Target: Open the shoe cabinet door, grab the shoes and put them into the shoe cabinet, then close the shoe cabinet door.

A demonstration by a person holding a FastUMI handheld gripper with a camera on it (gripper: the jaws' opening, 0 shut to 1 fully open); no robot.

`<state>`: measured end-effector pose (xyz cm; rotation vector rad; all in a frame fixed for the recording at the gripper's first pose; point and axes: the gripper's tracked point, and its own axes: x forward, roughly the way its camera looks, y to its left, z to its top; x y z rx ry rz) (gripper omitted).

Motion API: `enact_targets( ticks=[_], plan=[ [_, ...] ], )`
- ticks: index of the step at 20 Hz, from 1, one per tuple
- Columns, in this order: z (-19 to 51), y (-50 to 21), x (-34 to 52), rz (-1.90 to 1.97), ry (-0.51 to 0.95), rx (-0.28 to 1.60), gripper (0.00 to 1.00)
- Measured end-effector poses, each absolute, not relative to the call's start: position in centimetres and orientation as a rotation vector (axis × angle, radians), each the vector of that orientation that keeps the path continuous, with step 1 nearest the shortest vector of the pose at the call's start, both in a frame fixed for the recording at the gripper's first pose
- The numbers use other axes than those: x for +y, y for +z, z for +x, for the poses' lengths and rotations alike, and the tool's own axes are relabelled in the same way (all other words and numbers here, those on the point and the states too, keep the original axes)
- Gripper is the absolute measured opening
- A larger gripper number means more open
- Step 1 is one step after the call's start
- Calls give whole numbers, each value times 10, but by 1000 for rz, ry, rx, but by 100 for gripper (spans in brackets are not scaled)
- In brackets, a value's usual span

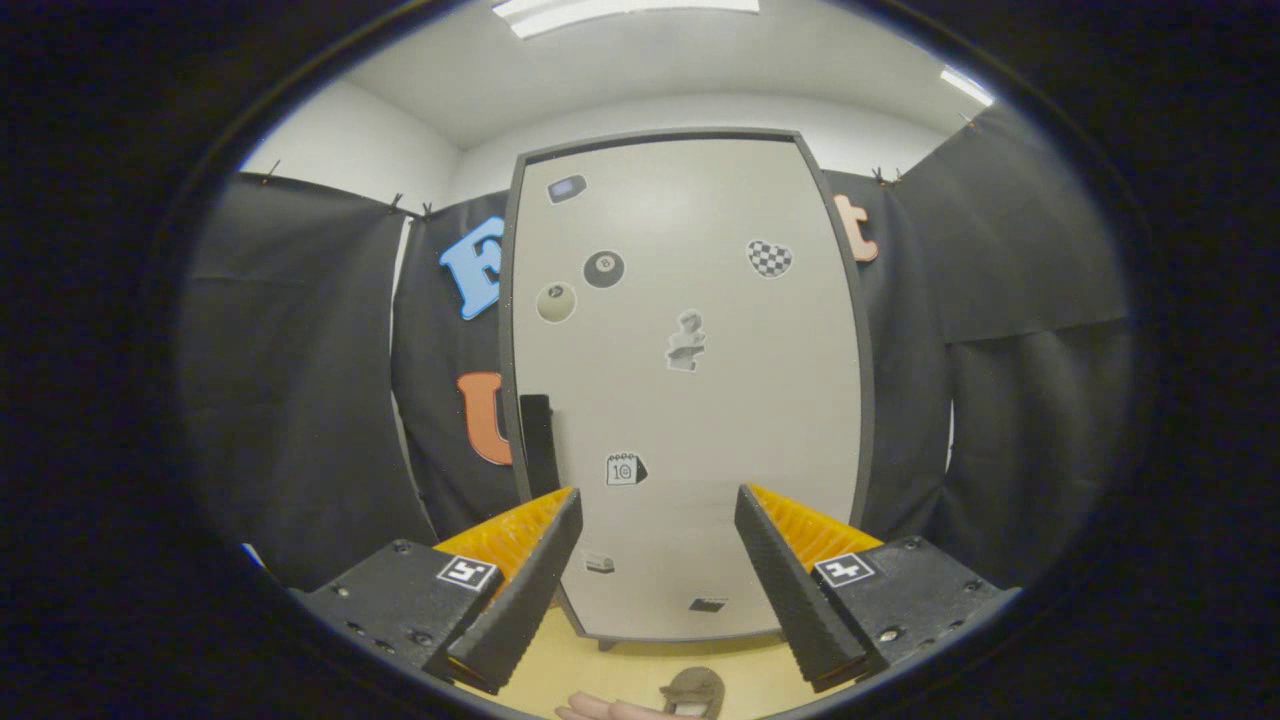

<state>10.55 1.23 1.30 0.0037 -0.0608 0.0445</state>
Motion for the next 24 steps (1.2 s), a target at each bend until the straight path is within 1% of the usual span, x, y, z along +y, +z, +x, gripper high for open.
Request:
enact_targets(
  ticks=[3, 7, 11, 16, 17, 18, 19, 20, 21, 22, 24],
  plan=[
    [141, 17, 23, -34, 45, -62, 100],
    [182, 11, 60, -55, 106, -45, 100],
    [206, 3, 99, -63, 167, -38, 100],
    [237, -6, 123, -53, 156, 25, 100],
    [241, -7, 122, -64, 140, 39, 94],
    [247, -5, 121, -71, 119, 43, 85],
    [247, -4, 120, -58, 94, 45, 80],
    [247, -4, 120, -47, 76, 45, 65],
    [246, -3, 123, -40, 85, 43, 61],
    [259, -11, 126, -40, 80, 42, 54],
    [246, -5, 121, -55, 68, 40, 40]
  ],
)
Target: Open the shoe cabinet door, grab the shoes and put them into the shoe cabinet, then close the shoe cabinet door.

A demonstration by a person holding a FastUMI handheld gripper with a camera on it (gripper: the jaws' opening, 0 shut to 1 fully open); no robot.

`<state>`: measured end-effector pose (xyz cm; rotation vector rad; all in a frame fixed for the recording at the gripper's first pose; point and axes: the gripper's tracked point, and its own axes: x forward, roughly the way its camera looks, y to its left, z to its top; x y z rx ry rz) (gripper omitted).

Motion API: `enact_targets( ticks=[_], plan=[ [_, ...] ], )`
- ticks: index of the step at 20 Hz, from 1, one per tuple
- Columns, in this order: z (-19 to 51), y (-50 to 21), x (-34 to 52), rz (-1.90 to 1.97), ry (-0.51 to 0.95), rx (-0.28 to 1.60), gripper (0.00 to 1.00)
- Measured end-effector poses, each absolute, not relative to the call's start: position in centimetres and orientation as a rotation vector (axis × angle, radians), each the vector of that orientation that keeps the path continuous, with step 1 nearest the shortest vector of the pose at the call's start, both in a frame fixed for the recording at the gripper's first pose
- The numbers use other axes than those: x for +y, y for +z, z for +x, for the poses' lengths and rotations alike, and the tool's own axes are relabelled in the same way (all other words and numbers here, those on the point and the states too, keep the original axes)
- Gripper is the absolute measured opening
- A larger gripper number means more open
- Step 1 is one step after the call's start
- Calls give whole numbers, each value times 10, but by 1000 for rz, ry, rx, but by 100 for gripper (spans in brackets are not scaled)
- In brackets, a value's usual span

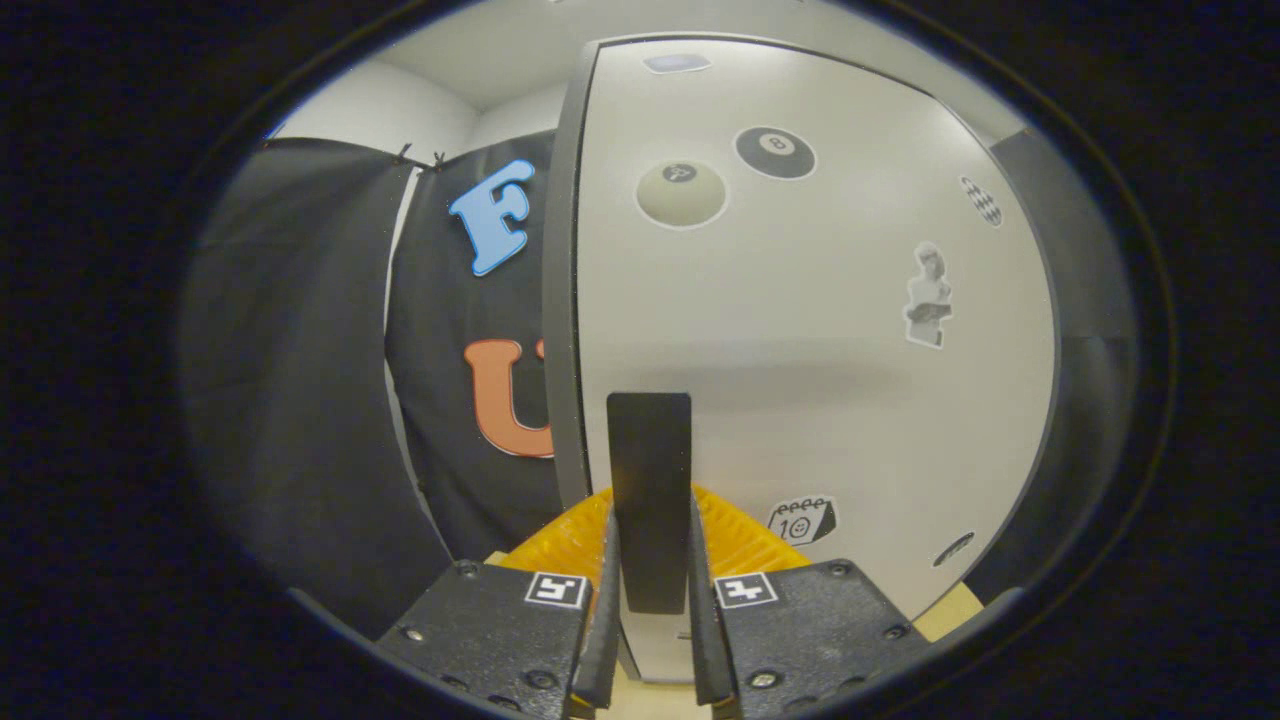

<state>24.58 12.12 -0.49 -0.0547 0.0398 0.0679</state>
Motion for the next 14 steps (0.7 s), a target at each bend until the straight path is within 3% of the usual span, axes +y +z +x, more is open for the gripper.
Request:
enact_targets(
  ticks=[1, 14],
  plan=[
    [245, -6, 122, -54, 72, 40, 32],
    [161, 5, 113, -63, 355, 138, 32]
  ],
)
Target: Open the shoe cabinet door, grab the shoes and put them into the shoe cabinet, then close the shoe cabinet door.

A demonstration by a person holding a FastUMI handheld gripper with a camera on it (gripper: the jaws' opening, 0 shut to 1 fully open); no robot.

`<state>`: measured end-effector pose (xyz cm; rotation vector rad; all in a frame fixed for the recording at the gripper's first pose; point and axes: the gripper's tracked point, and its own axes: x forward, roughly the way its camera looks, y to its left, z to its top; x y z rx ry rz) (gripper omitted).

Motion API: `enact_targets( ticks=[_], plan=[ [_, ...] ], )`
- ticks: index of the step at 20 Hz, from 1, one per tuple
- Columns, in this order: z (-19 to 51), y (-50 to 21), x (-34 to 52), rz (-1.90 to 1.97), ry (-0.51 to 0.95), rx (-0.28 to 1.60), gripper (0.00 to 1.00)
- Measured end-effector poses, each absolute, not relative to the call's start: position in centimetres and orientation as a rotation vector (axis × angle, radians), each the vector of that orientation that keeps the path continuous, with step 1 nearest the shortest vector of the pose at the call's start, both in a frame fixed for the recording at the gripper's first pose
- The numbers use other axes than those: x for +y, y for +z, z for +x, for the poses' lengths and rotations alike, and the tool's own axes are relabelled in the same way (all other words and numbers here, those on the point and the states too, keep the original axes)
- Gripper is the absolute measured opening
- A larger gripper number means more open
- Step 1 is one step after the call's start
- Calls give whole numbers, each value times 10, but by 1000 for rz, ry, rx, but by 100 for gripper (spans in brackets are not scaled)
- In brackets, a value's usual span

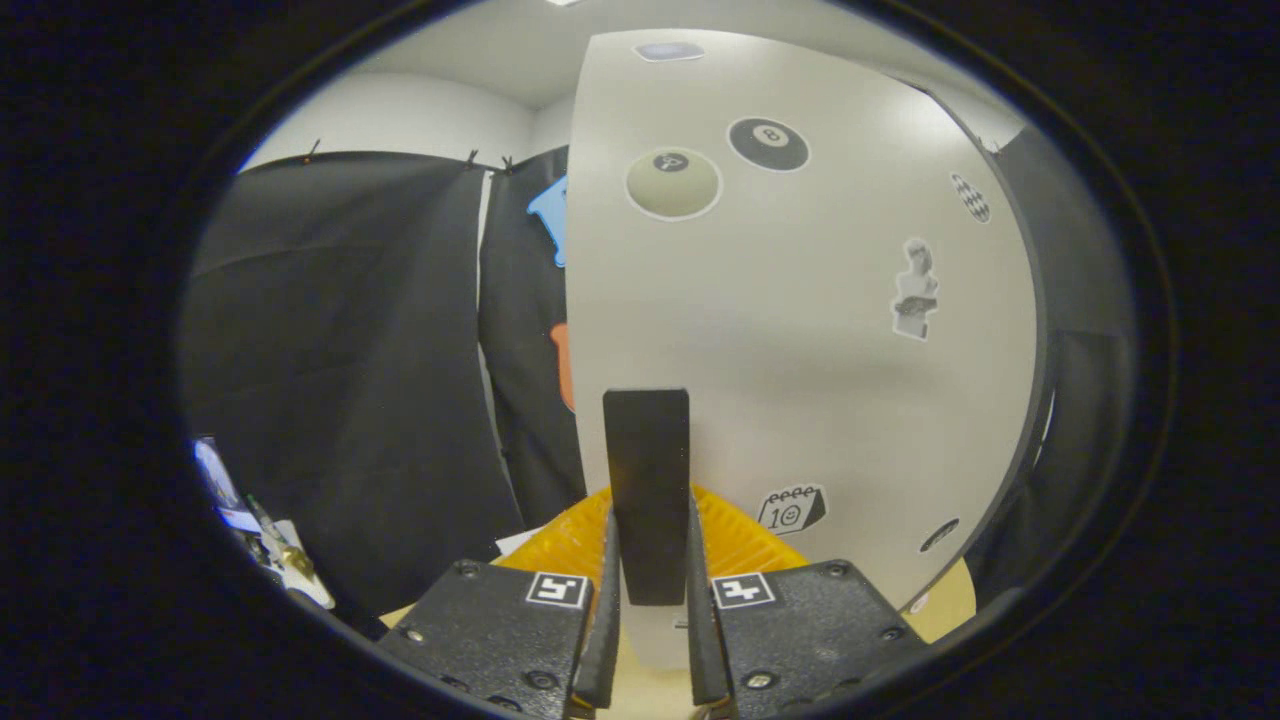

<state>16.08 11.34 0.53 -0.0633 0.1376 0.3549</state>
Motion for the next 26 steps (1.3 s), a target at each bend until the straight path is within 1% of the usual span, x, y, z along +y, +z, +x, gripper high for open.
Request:
enact_targets(
  ticks=[3, 8, 15, 18, 26],
  plan=[
    [136, 8, 104, -63, 407, 138, 31],
    [120, 8, 85, -62, 453, 123, 30],
    [101, 9, 59, -68, 457, 112, 29],
    [95, 10, 43, -59, 436, 90, 28],
    [83, 12, 2, -71, 273, 75, 27]
  ],
)
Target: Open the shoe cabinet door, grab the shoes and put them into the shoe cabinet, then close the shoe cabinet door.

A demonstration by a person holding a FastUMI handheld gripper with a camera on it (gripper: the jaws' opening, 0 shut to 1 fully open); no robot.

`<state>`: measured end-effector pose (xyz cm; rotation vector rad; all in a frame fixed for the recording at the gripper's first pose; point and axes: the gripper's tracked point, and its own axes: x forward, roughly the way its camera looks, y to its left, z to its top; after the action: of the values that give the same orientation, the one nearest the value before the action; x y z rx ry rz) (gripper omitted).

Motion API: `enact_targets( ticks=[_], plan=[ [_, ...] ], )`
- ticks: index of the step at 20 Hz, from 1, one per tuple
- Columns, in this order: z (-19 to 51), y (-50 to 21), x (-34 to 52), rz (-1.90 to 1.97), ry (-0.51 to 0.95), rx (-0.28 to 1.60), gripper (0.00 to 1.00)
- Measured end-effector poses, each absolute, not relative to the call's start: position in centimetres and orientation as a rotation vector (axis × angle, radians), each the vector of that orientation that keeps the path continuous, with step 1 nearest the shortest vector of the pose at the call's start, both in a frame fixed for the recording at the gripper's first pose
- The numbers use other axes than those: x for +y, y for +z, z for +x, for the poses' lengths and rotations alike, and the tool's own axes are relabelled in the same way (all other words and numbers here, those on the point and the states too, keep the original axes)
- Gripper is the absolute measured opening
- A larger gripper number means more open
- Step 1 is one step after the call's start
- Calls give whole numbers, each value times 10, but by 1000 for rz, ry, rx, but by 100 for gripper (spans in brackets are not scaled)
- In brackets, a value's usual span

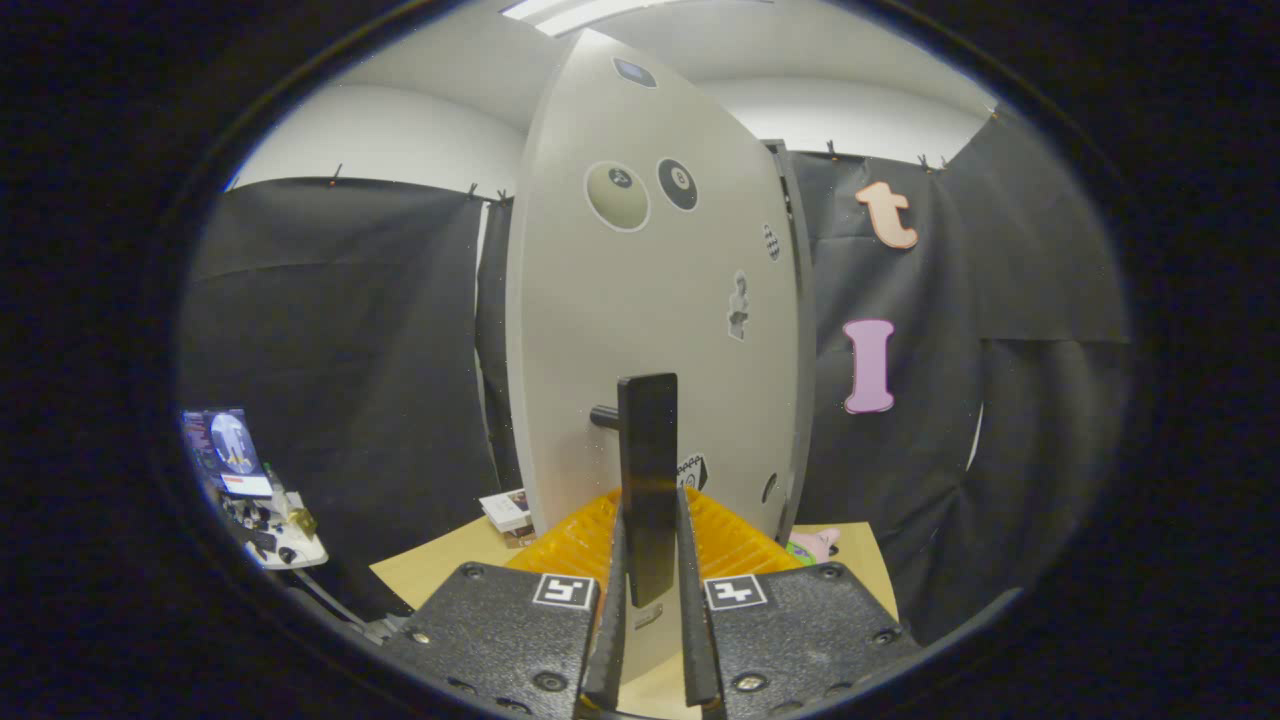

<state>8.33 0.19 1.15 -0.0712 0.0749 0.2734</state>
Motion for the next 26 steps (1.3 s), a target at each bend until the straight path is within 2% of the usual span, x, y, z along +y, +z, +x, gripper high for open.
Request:
enact_targets(
  ticks=[5, 8, 9, 11, 13, 16, 19, 20, 21, 24, 25, 26],
  plan=[
    [89, 20, -39, -120, 118, 30, 17],
    [85, 24, -99, -136, -40, 8, 7],
    [85, 29, -116, -113, -33, -2, 6],
    [87, 18, -105, -24, 94, 22, 4],
    [85, 22, -103, -9, 126, 23, 5],
    [81, 22, -114, -61, 29, -8, 7],
    [60, 30, -118, -89, -91, -134, 7],
    [45, 27, -115, -93, -128, -170, 13],
    [26, 17, -109, -94, -155, -195, 24],
    [-4, -18, -59, -151, -129, -222, 88],
    [-10, -26, -47, -155, -140, -245, 96],
    [-10, -39, -39, -158, -154, -247, 100]
  ],
)
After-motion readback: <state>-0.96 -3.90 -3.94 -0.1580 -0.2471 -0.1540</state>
